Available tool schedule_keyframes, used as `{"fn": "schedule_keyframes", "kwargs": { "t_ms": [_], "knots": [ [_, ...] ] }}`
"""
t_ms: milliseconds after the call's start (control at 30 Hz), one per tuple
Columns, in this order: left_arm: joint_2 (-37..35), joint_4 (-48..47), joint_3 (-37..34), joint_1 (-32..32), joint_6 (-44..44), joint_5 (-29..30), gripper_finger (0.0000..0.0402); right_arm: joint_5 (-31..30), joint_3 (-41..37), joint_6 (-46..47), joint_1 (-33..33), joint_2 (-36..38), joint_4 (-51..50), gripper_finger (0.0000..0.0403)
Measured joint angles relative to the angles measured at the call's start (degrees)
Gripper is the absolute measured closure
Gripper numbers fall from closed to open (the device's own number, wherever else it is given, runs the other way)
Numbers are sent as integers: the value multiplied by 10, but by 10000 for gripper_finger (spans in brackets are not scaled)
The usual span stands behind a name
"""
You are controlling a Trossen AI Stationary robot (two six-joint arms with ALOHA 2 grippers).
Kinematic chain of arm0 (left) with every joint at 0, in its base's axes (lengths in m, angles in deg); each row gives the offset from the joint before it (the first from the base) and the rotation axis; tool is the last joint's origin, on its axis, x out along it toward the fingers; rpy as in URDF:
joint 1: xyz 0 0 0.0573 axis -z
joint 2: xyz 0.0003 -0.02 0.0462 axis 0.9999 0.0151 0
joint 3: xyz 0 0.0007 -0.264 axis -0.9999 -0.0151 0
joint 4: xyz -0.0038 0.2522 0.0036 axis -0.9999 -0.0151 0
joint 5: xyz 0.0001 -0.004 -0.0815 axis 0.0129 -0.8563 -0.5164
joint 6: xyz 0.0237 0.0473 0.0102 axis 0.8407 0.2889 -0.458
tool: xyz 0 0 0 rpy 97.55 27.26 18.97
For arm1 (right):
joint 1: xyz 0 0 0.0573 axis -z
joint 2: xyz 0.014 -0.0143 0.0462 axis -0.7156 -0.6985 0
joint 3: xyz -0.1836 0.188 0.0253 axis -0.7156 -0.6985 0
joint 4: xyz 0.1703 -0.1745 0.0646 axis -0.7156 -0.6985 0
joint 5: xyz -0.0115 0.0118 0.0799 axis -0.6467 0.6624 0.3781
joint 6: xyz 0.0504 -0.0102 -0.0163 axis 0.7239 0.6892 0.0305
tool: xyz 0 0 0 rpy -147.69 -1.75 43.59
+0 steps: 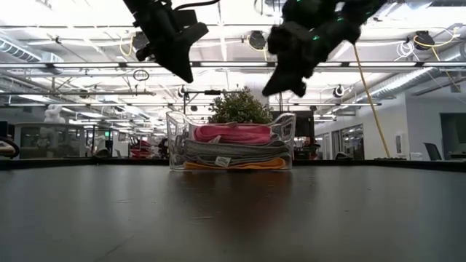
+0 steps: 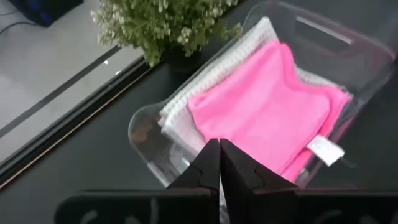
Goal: Fold microfiber towels
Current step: Put the pink microfiber towel into the transparent bin
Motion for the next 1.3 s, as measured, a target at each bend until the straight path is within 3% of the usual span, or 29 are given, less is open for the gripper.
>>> {"fn": "schedule_keyframes", "kwargs": {
  "t_ms": [167,400,567,900,1300],
  "knots": [
    [1,3,0,5,-1,-3,397,46,83,-20,0,-88,-89,403],
    [1,-16,0,10,-3,-3,398,45,265,-122,-1,-220,-273,403],
    [-2,-52,0,18,-21,-1,391,44,326,-152,-1,-281,-278,403],
    [-39,-132,0,36,-66,26,393,44,353,-174,0,-328,-281,403],
    [-52,-131,0,37,-75,51,390,27,352,-184,17,-357,-257,403]
  ]
}}
